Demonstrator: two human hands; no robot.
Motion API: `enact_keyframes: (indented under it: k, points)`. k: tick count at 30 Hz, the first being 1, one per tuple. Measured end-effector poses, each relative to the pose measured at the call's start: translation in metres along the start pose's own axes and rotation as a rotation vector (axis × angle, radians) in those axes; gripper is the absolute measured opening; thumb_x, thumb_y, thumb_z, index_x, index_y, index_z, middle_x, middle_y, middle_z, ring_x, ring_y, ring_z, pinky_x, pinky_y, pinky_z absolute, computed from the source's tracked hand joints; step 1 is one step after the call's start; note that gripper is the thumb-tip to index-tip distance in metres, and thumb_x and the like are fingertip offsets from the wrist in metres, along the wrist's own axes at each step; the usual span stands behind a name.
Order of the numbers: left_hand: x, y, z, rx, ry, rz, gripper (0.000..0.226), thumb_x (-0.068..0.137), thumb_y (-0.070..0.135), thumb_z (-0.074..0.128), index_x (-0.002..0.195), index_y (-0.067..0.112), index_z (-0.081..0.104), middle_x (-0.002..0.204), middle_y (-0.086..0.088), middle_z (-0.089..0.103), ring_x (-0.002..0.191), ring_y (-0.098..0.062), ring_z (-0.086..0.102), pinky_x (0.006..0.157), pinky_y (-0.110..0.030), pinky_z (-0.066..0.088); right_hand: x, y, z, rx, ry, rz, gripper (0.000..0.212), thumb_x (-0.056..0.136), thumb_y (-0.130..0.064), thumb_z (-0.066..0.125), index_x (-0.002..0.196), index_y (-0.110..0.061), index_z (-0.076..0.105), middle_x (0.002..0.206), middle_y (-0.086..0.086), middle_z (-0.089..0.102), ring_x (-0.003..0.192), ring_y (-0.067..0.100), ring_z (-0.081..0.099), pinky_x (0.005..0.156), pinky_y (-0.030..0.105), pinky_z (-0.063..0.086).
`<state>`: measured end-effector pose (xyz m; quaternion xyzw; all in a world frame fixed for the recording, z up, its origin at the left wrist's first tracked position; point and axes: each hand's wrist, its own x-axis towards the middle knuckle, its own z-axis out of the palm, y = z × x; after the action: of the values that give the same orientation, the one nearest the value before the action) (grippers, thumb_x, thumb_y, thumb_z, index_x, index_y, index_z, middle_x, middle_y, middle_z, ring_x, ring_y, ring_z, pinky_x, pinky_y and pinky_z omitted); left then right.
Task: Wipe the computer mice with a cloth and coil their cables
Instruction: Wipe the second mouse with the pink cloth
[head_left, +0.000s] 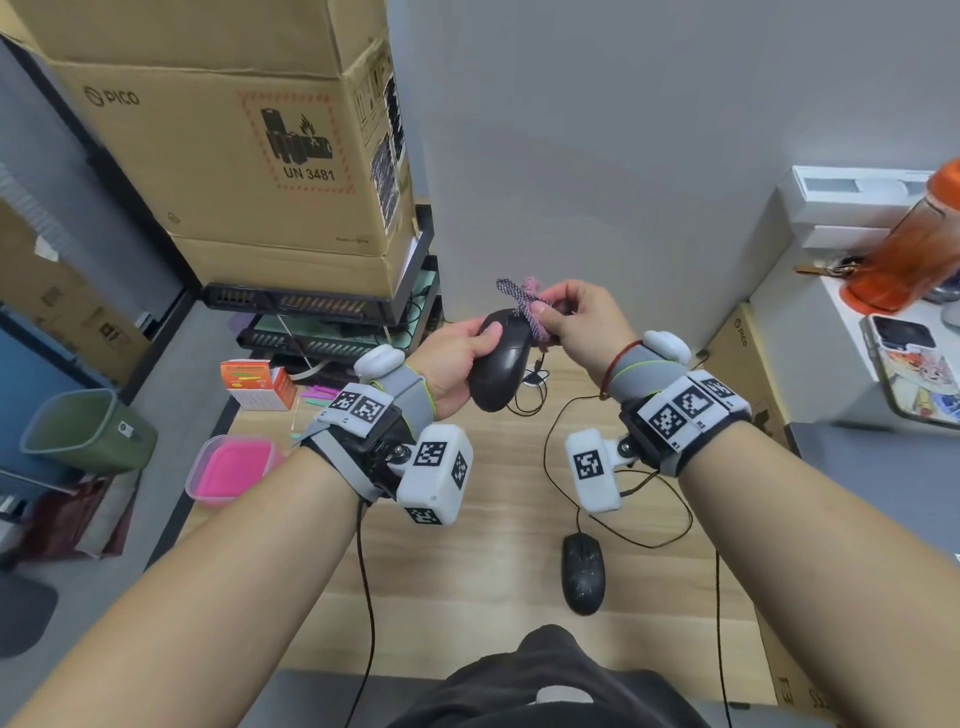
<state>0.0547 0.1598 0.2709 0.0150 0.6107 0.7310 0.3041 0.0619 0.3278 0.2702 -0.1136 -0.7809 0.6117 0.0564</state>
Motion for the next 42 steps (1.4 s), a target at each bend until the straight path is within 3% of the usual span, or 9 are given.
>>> enact_keyframes:
  k: [4,7,14,20,25,29,32,37,42]
  points:
    - [0.002,-0.002,-0.004,0.074,0.04,0.026,0.035,0.104,0.006,0.042,0.137,-0.003,0.05,0.115,-0.017,0.061,0.093,-0.02,0.06,0.078,-0.023,0.052,-0.009,0.001,-0.002,-0.144,-0.106,-0.083,0.013,0.086,-0.005,0.07,0.084,-0.016,0.063,0.071,0.008,0.061,0.056,0.009,0.058,0.061,0.03,0.054]
    - [0.002,-0.004,-0.008,0.138,0.02,0.055,0.035,0.101,0.001,0.047,0.136,-0.001,0.051,0.121,-0.018,0.062,0.105,-0.023,0.061,0.09,-0.026,0.052,-0.01,-0.005,-0.007,-0.313,-0.227,-0.094,0.017,0.077,-0.014,0.081,0.077,-0.025,0.068,0.076,0.011,0.07,0.069,0.017,0.063,0.077,0.041,0.058]
    - [0.0,0.0,-0.004,0.126,-0.049,0.062,0.04,0.096,-0.007,0.052,0.136,0.0,0.049,0.1,-0.01,0.068,0.083,-0.014,0.07,0.072,-0.023,0.057,-0.006,-0.001,-0.006,-0.408,0.101,-0.055,0.009,0.083,-0.019,0.074,0.086,-0.018,0.066,0.078,0.004,0.062,0.07,0.021,0.056,0.079,0.042,0.054]
    - [0.005,0.002,0.0,-0.097,0.101,-0.007,0.027,0.102,0.0,0.044,0.127,-0.006,0.054,0.112,-0.022,0.063,0.091,-0.028,0.067,0.077,-0.035,0.059,-0.025,-0.008,0.001,-0.5,-0.088,-0.236,0.019,0.074,-0.022,0.082,0.075,-0.032,0.066,0.066,-0.02,0.058,0.062,-0.003,0.053,0.061,0.007,0.038]
    - [0.009,0.01,-0.003,-0.198,0.244,-0.157,0.014,0.104,0.011,0.046,0.114,0.007,0.055,0.091,-0.012,0.068,0.061,-0.02,0.069,0.042,-0.034,0.055,-0.029,-0.013,0.006,-0.568,-0.279,-0.249,0.018,0.07,-0.028,0.086,0.074,-0.034,0.07,0.07,-0.017,0.061,0.064,-0.001,0.054,0.06,0.006,0.037]
    - [0.01,0.011,-0.001,-0.149,0.248,-0.209,0.033,0.102,0.013,0.051,0.131,0.0,0.053,0.117,-0.017,0.065,0.091,-0.03,0.067,0.069,-0.047,0.056,-0.022,-0.014,0.007,-0.481,-0.031,-0.241,0.014,0.073,-0.025,0.083,0.077,-0.029,0.069,0.067,-0.016,0.06,0.064,0.006,0.054,0.065,0.015,0.042]
    - [0.008,0.013,0.001,-0.127,0.257,-0.201,0.034,0.101,0.009,0.051,0.133,-0.002,0.054,0.123,-0.018,0.064,0.103,-0.034,0.065,0.083,-0.058,0.054,-0.024,-0.015,0.012,-0.545,-0.106,-0.299,0.016,0.071,-0.025,0.083,0.082,-0.027,0.072,0.085,-0.007,0.061,0.076,0.01,0.054,0.075,0.023,0.042]
    - [0.007,0.019,-0.01,-0.24,0.305,-0.199,0.035,0.103,0.013,0.048,0.132,-0.007,0.047,0.108,-0.023,0.065,0.07,-0.033,0.072,0.047,-0.052,0.057,-0.031,-0.007,0.009,-0.549,-0.267,-0.311,0.023,0.065,-0.022,0.089,0.072,-0.034,0.07,0.085,-0.004,0.065,0.078,0.012,0.061,0.074,0.024,0.046]
    - [0.006,0.019,-0.013,-0.252,0.239,-0.188,0.042,0.103,0.02,0.049,0.138,-0.004,0.046,0.13,-0.02,0.061,0.097,-0.034,0.068,0.062,-0.047,0.056,-0.023,0.004,-0.004,-0.413,-0.138,-0.17,0.027,0.069,-0.019,0.087,0.066,-0.034,0.064,0.058,-0.021,0.062,0.059,-0.005,0.056,0.065,0.019,0.046]
